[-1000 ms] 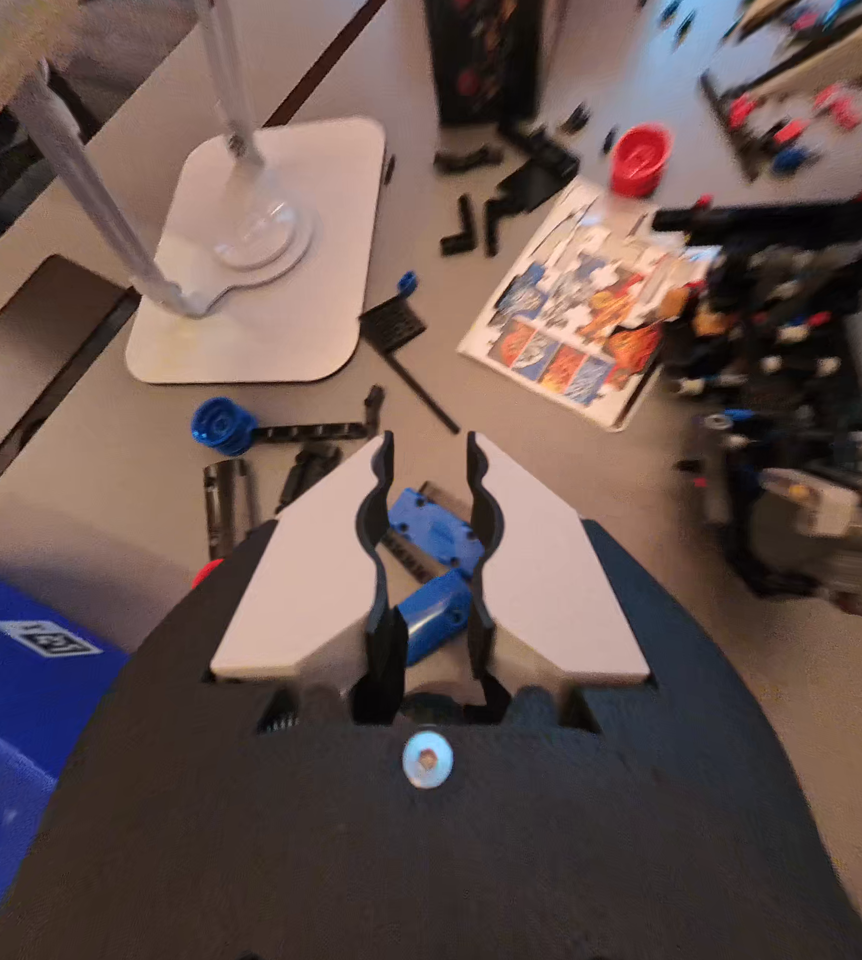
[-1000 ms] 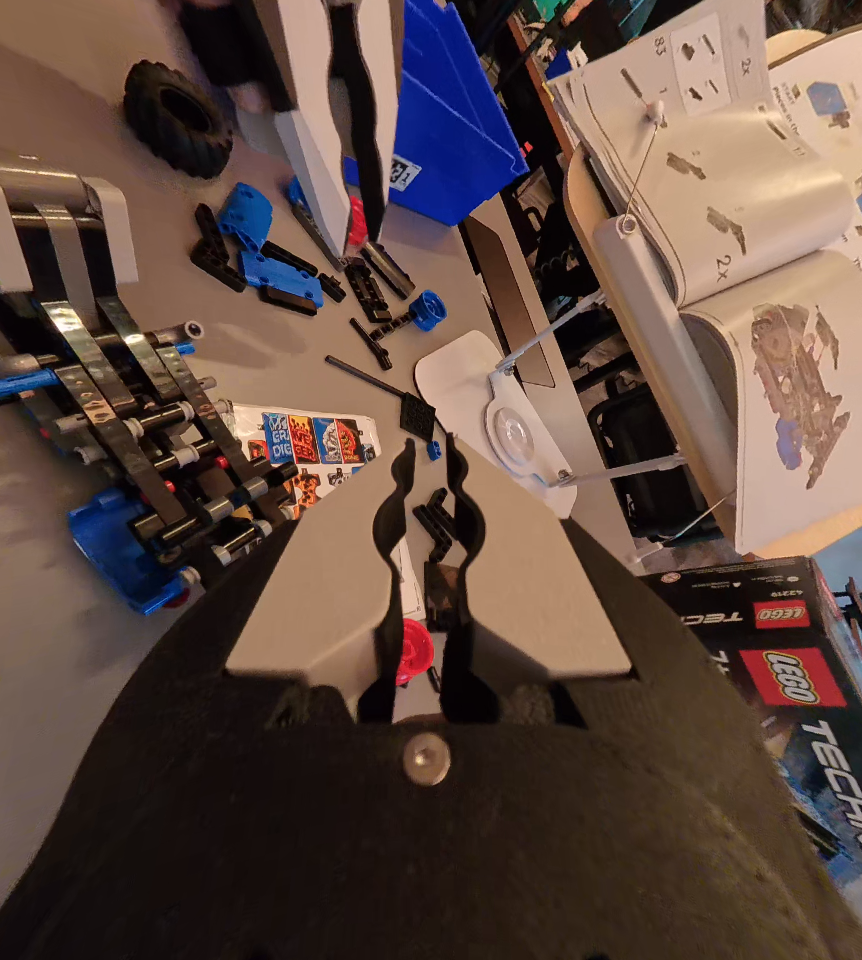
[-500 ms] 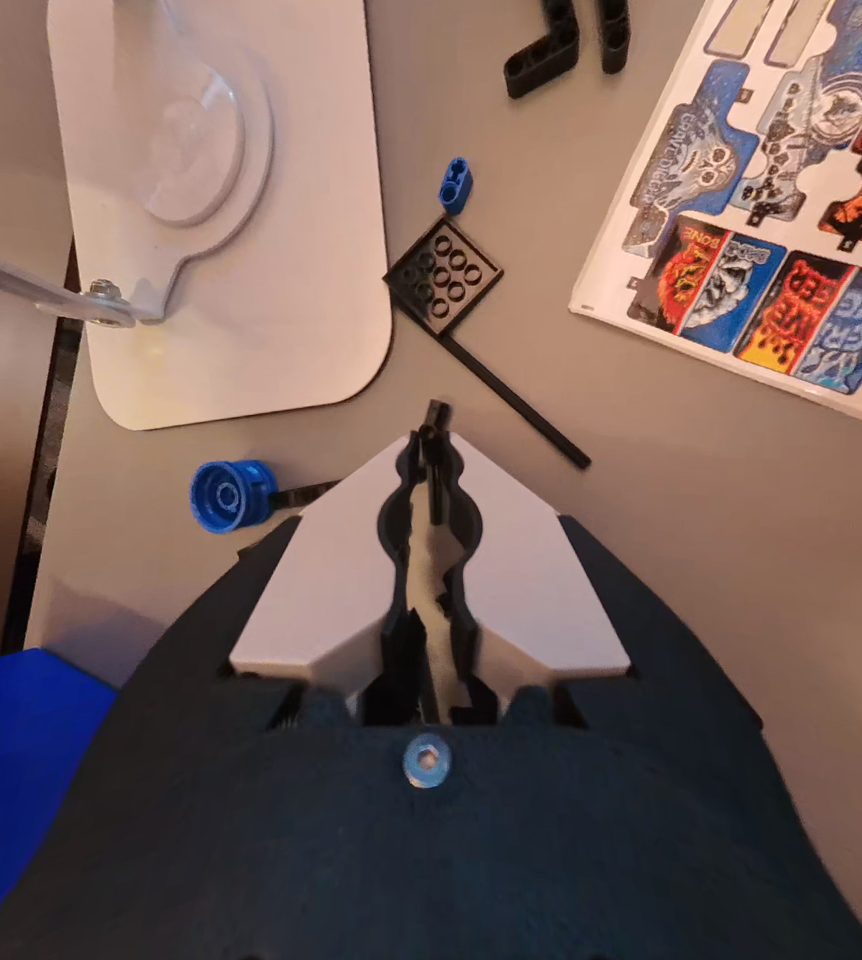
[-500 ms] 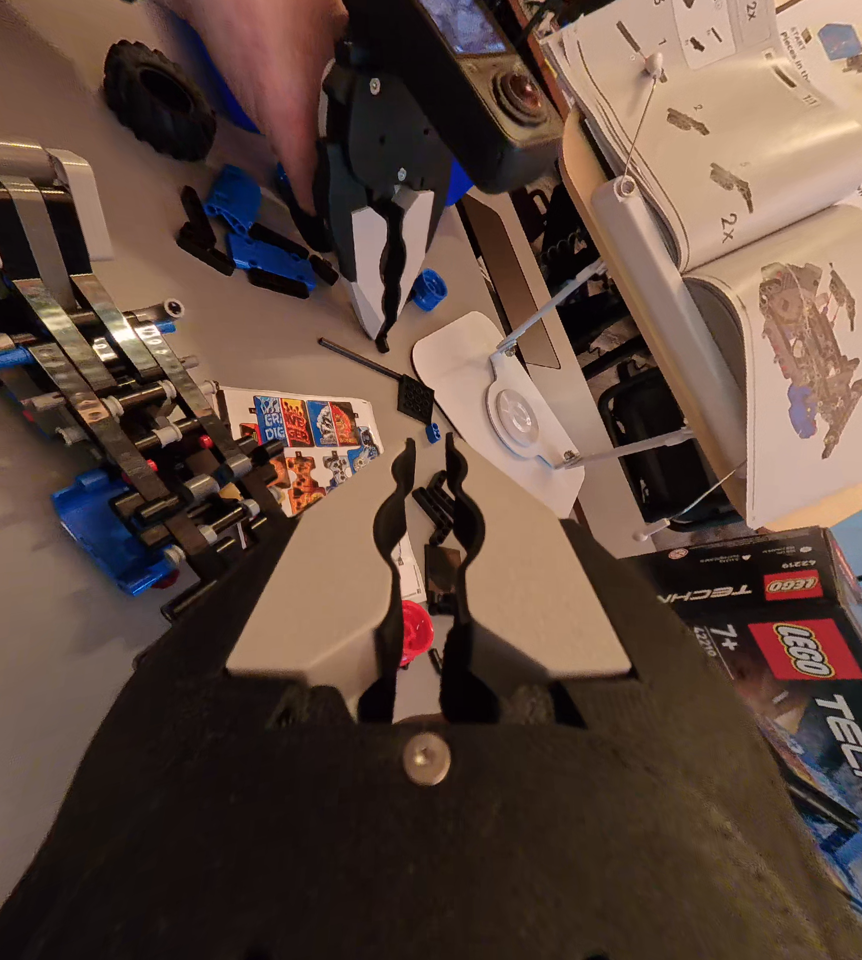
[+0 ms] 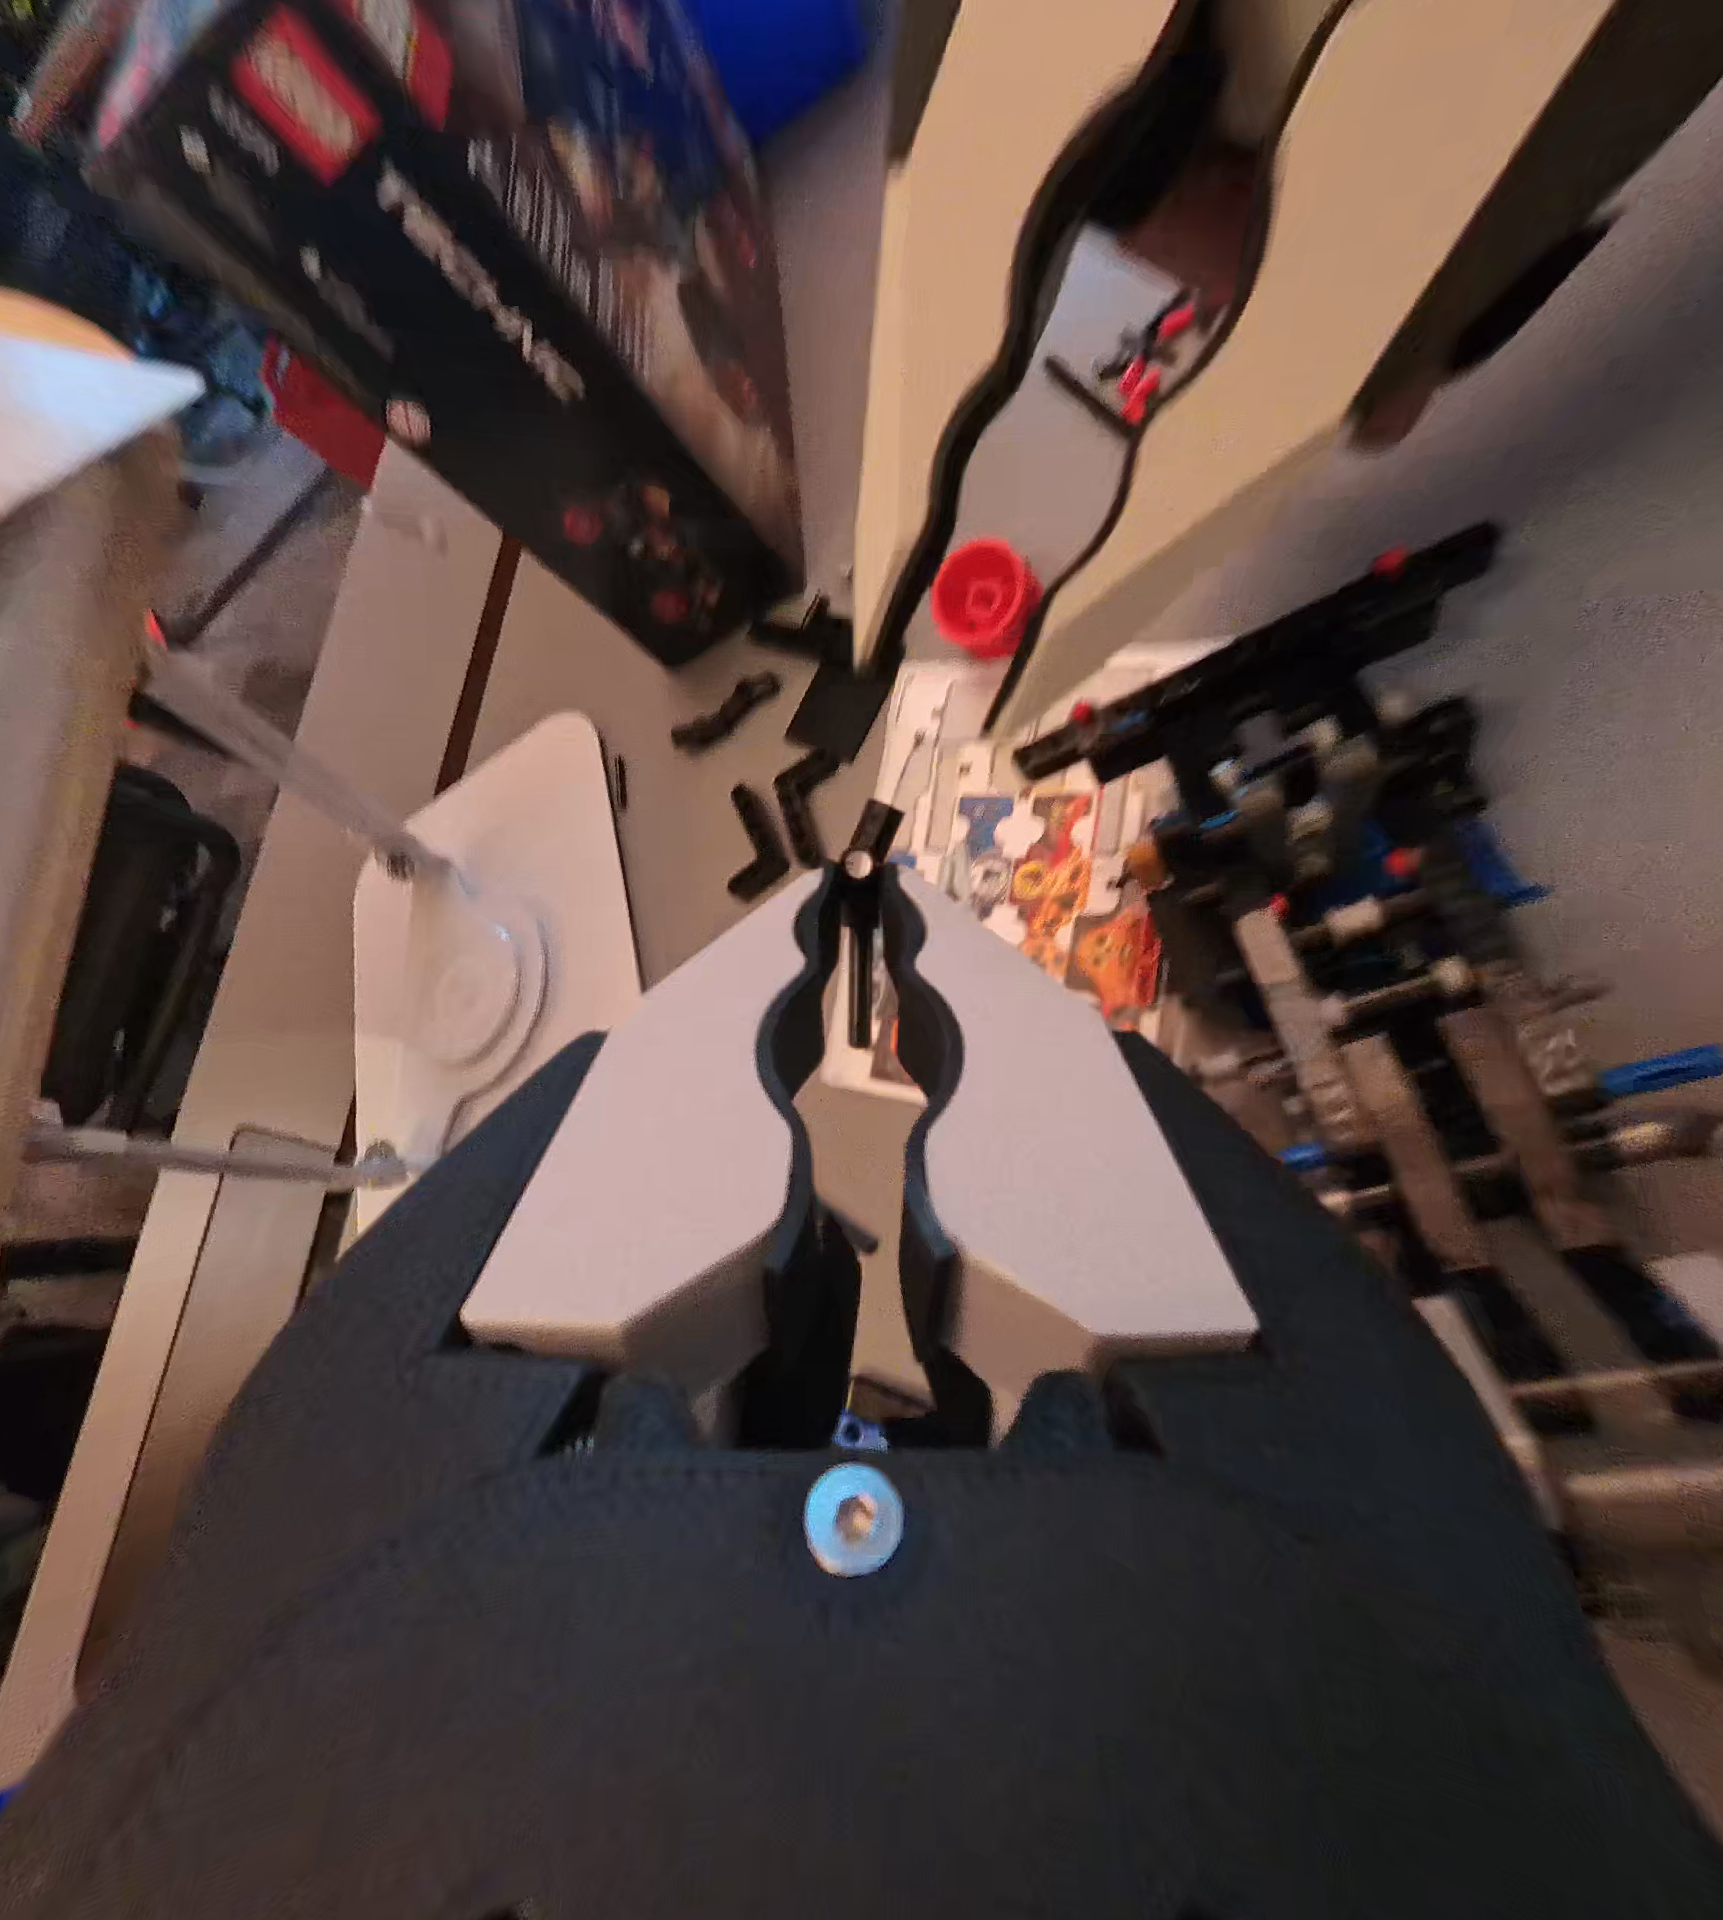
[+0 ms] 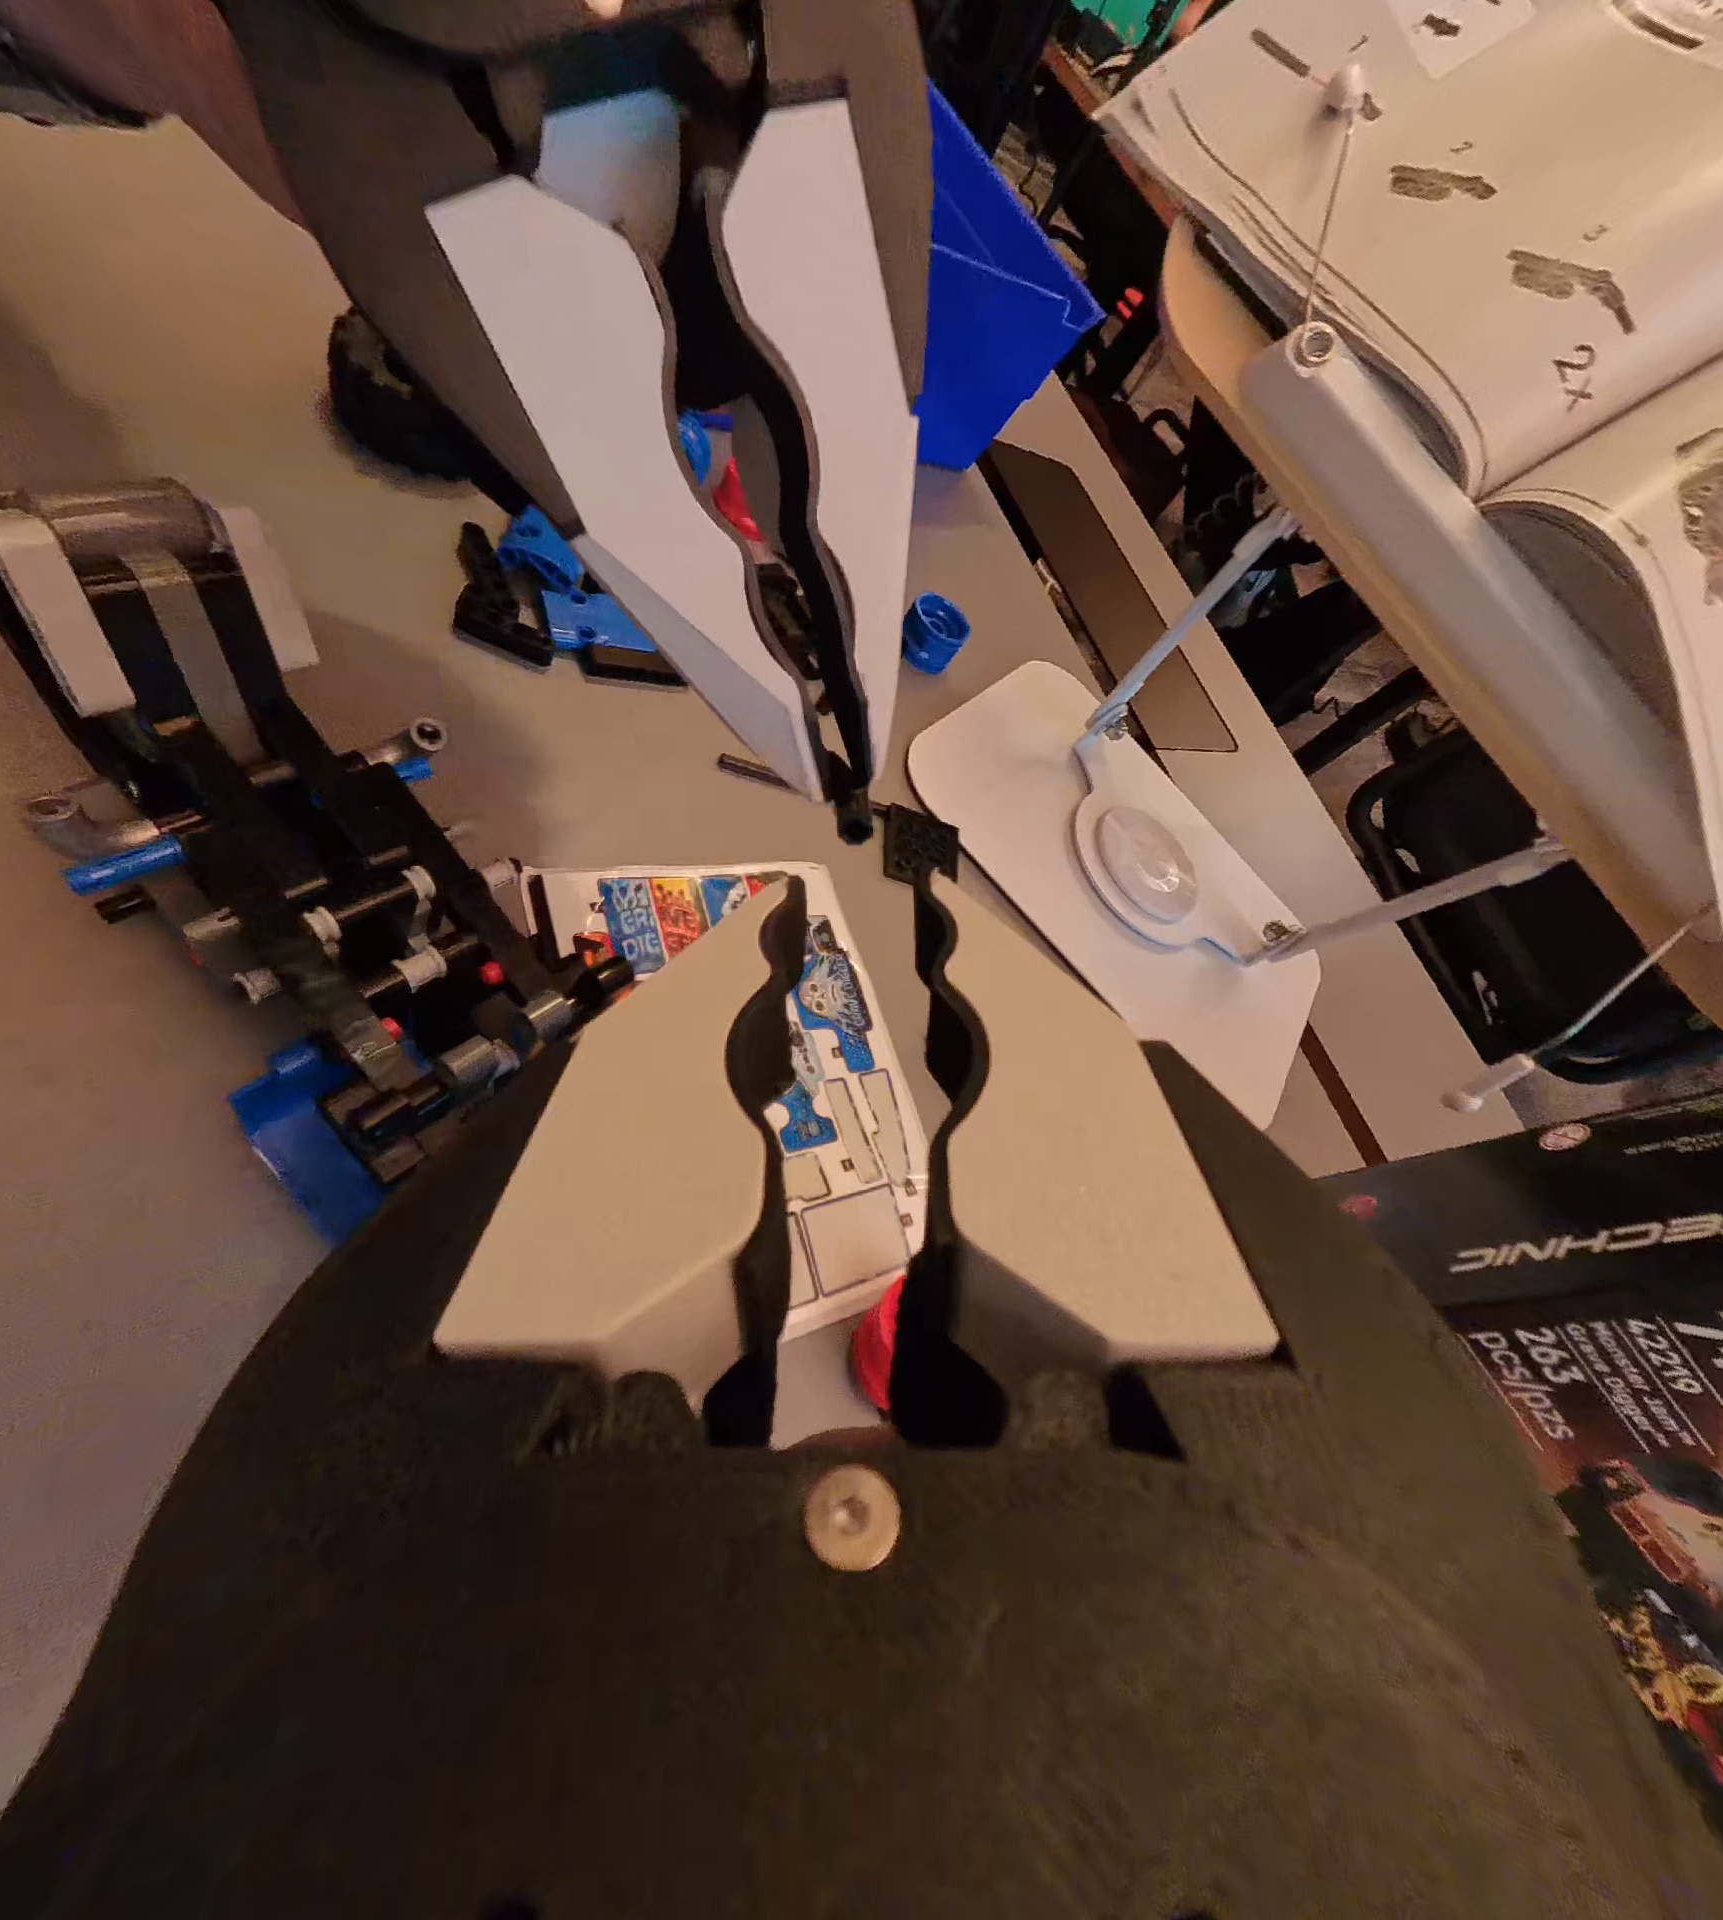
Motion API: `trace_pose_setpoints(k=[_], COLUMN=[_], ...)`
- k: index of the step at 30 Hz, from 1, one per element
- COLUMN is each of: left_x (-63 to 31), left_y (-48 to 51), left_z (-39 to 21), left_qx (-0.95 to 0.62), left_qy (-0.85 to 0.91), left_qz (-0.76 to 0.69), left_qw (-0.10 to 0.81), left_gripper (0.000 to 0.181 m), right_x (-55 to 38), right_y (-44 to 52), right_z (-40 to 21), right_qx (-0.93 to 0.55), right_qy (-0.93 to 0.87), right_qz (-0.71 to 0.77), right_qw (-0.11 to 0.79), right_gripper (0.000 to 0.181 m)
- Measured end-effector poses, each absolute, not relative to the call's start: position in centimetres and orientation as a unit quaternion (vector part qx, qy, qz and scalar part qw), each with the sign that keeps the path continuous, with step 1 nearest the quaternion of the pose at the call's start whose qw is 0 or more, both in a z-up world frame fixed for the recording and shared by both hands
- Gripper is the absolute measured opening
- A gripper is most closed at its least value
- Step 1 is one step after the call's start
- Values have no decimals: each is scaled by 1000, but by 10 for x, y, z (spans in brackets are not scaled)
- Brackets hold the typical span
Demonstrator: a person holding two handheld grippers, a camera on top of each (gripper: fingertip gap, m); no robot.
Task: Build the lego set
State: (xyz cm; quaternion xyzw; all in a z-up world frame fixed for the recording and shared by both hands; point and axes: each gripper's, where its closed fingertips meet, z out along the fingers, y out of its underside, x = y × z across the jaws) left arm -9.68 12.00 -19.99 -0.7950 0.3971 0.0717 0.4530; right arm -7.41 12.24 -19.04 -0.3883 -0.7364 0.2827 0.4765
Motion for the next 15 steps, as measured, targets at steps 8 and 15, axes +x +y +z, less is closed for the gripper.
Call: trace_pose_setpoints(k=[8, 15], left_x=[-68, -67], left_y=[116, 114], left_z=[-188, -183], left_qx=[-777, -772], left_qy=[422, 410], left_qz=[93, 100], left_qw=[458, 476], left_gripper=[5, 5], right_x=[-71, -71], right_y=[111, 110], right_z=[-186, -183], right_qx=[-370, -382], right_qy=[-744, -737], right_qz=[279, 292], right_qw=[480, 476], right_gripper=[8, 8])
